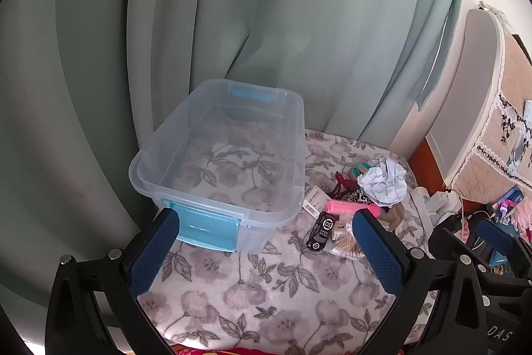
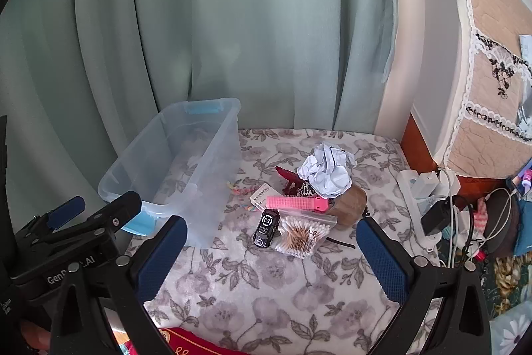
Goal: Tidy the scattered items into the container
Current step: 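Move both tools toward the pile of items beside the clear box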
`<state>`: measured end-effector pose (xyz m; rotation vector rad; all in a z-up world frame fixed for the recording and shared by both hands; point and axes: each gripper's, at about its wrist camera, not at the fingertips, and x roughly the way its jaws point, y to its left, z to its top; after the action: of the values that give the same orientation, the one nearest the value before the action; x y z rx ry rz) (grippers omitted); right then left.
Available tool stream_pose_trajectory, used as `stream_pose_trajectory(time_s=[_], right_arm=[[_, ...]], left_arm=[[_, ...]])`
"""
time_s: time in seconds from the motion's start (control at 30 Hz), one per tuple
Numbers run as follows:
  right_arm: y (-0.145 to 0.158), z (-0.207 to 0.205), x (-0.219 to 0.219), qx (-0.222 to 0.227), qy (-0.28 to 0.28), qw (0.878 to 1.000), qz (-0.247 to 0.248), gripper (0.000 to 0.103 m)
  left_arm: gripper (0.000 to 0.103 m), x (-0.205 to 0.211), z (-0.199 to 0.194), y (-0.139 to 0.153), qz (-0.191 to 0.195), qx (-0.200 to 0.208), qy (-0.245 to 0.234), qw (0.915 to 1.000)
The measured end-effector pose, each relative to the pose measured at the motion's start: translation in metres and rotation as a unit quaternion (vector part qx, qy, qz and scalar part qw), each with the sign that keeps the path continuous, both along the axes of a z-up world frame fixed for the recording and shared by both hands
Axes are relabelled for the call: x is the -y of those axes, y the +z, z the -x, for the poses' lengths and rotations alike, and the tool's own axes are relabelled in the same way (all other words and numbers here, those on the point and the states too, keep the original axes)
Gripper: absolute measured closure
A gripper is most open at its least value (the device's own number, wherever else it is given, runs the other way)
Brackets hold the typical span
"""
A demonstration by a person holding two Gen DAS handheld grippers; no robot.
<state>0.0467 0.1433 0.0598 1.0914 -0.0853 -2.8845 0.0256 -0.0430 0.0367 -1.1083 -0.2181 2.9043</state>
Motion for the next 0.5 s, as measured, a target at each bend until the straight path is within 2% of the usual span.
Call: stream_pose_trajectory(time_s=[0.1, 0.17, 0.37, 0.5], right_arm=[[0.005, -0.008, -0.005, -0.005, -0.001, 1.000, 0.002, 0.000], [-0.007, 0.005, -0.008, -0.001, -0.008, 1.000, 0.010, 0.000], [-0.021, 0.007, -0.035, 0.005, -0.026, 1.000, 0.017, 0.000], [-0.037, 0.014, -0.063, 0.014, -0.032, 0.999, 0.033, 0.000]], left_arm=[[0.000, -0.005, 0.000, -0.001, 0.000, 0.002, -0.003, 1.0000], [0.000, -0.010, 0.002, -0.003, -0.002, 0.005, -0.007, 1.0000], [0.000, -0.041, 0.014, -0.014, 0.001, 0.007, -0.039, 0.9992], [0.000, -0.065, 0.030, -0.028, -0.010, 0.036, -0.074, 0.9965]])
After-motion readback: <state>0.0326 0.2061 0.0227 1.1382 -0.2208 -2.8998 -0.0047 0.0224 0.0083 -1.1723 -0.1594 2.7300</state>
